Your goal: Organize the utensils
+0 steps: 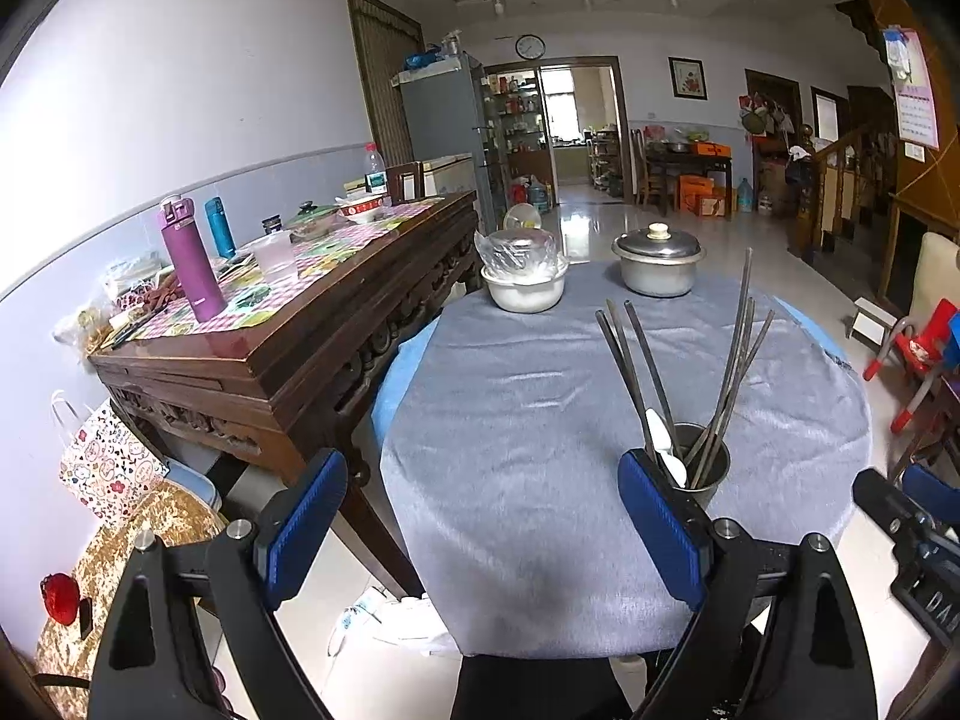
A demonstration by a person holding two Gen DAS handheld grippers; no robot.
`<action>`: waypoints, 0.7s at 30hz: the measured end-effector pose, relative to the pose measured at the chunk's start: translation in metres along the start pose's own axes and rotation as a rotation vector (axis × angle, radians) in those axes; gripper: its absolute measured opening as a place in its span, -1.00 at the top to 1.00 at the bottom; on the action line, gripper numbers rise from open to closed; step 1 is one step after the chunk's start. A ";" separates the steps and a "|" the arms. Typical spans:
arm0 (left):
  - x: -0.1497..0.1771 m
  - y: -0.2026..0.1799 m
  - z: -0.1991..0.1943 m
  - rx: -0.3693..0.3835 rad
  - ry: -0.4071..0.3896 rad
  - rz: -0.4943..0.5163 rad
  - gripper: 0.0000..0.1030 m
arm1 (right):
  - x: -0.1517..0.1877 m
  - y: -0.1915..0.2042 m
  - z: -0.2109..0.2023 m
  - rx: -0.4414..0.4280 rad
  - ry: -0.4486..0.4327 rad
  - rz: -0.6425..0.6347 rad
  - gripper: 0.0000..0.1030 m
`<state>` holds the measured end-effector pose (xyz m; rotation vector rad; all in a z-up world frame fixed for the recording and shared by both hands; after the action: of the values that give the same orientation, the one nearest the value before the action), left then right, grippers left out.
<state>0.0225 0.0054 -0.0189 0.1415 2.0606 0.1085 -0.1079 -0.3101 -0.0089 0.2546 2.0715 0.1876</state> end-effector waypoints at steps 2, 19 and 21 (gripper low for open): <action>0.001 0.002 -0.002 -0.003 -0.006 -0.013 -0.78 | 0.002 0.007 -0.002 0.003 -0.005 -0.028 -0.42; 0.008 0.012 -0.003 -0.008 -0.007 -0.039 -0.79 | 0.001 0.013 -0.006 0.028 -0.032 -0.022 -0.44; 0.009 0.013 -0.003 -0.010 -0.006 -0.042 -0.79 | 0.003 0.013 -0.006 0.027 -0.031 -0.022 -0.44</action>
<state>0.0162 0.0192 -0.0235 0.0923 2.0553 0.0922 -0.1130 -0.2969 -0.0053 0.2491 2.0465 0.1414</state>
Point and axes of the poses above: each gripper's, at about its wrist camera, not at the fingertips, and z roughly the way its jaws point, y to its left, x to its underside, the point moved 10 cm from there along z, roughly the way its jaws point, and after that the axes turned 3 degrees about -y, right-handed, at the moved point
